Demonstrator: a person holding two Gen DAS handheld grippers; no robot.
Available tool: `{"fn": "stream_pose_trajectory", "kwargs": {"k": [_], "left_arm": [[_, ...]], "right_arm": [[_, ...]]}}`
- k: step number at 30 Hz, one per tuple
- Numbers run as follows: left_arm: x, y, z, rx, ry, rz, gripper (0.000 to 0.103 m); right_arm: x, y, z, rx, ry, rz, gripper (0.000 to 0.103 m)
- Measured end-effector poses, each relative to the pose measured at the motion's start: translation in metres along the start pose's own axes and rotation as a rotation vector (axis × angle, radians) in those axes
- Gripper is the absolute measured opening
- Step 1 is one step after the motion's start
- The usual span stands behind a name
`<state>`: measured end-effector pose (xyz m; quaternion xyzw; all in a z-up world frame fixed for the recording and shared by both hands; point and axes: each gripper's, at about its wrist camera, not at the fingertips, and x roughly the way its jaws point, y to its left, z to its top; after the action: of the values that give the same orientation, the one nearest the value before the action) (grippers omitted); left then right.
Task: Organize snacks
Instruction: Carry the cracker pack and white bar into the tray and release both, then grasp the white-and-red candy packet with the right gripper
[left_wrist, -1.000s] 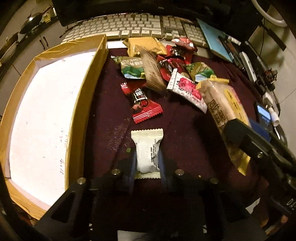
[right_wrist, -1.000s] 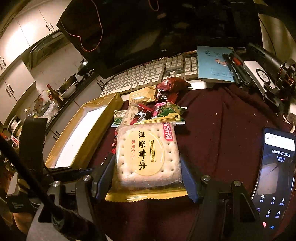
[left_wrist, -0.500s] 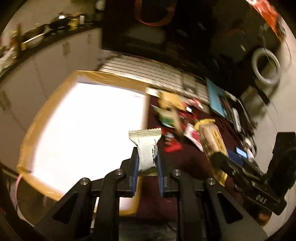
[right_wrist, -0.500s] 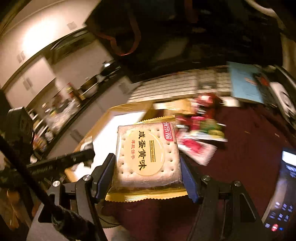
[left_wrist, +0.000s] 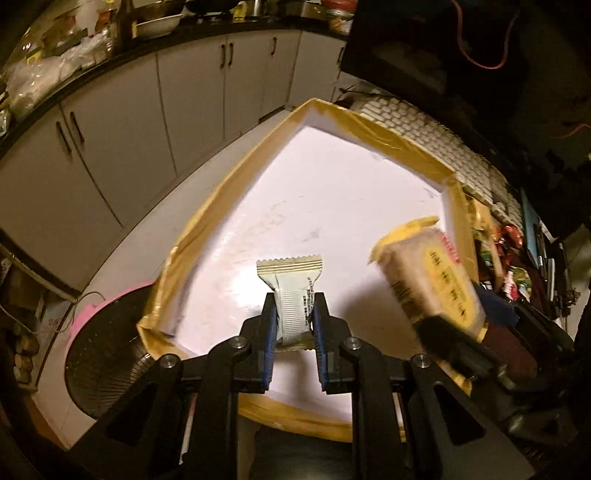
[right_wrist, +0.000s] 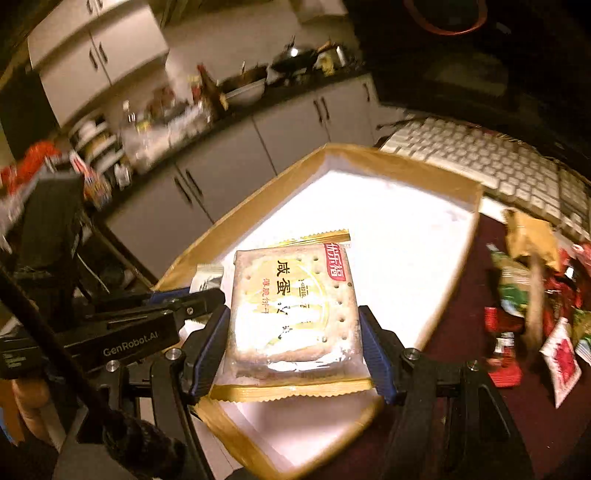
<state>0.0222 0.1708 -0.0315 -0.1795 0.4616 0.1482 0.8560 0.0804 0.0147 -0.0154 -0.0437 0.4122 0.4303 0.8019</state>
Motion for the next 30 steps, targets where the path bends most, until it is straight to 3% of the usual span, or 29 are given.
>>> {"fn": "stream_pose_trajectory", "kwargs": {"k": [5,12,14,15,17,18,21,26,30], "left_arm": [[0.011,0.005,-0.003,-0.006,0.012,0.038,0.020],[0.025,0.005,-0.003,0.041,0.058,0.082,0.020],[0.021,0.004,-0.003,0.055,0.054,0.077,0.027],[0.019,0.004,-0.002,0.056,0.051,0.056,0.039],[0.013,0.005,0.000,0.044,0.020,0.054,0.060],[0.005,0.004,0.000,0.040,-0.019,0.057,0.064],[-0.014,-0.008,0.002,0.073,-0.099,0.040,0.067],[-0.043,-0.042,0.004,0.156,-0.192,-0.018,0.070],[-0.058,-0.084,-0.001,0.243,-0.203,-0.096,0.075]], "right_arm": [[0.028,0.016,-0.003,-0.070,0.072,-0.062,0.068],[0.036,0.021,-0.012,-0.117,0.117,-0.129,0.069],[0.035,0.024,-0.013,-0.137,0.119,-0.133,0.069],[0.033,0.025,-0.012,-0.135,0.114,-0.134,0.069],[0.023,0.024,-0.012,-0.126,0.084,-0.114,0.071],[0.018,0.022,-0.011,-0.119,0.066,-0.097,0.074],[-0.017,0.005,-0.014,-0.028,-0.043,-0.020,0.078],[-0.079,-0.028,-0.035,0.077,-0.198,-0.012,0.078],[-0.107,-0.062,-0.051,0.163,-0.215,0.001,0.078]]}}
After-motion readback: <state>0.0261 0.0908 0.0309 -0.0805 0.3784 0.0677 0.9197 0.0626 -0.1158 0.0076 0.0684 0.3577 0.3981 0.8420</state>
